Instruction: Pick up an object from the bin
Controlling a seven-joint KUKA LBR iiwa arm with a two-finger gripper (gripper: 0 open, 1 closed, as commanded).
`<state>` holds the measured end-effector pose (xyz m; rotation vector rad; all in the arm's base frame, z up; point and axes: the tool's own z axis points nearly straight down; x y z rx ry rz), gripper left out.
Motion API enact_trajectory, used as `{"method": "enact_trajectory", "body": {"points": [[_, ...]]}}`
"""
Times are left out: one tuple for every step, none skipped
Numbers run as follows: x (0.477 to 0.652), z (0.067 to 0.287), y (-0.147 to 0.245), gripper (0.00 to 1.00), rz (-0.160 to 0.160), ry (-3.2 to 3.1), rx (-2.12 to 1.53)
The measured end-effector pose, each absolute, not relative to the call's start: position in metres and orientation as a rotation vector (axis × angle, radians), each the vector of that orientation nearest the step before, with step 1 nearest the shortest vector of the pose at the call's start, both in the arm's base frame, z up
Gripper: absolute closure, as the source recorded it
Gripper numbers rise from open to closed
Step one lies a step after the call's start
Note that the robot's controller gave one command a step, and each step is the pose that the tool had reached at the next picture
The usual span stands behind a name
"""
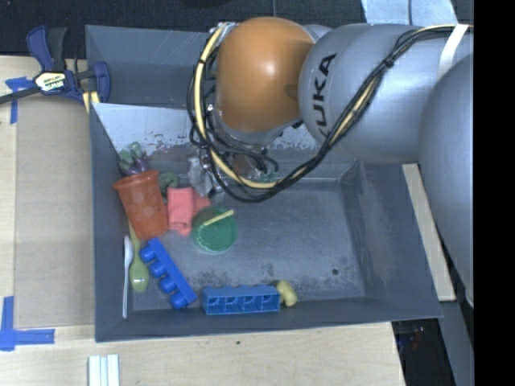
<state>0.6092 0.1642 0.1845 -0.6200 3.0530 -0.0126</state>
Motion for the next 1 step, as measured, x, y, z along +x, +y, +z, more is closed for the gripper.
{"method": "enact_trajectory", "body": {"points": [[0.5654, 0.1646, 0.2158, 1.00, -0.011, 3.072, -0.512]]}}
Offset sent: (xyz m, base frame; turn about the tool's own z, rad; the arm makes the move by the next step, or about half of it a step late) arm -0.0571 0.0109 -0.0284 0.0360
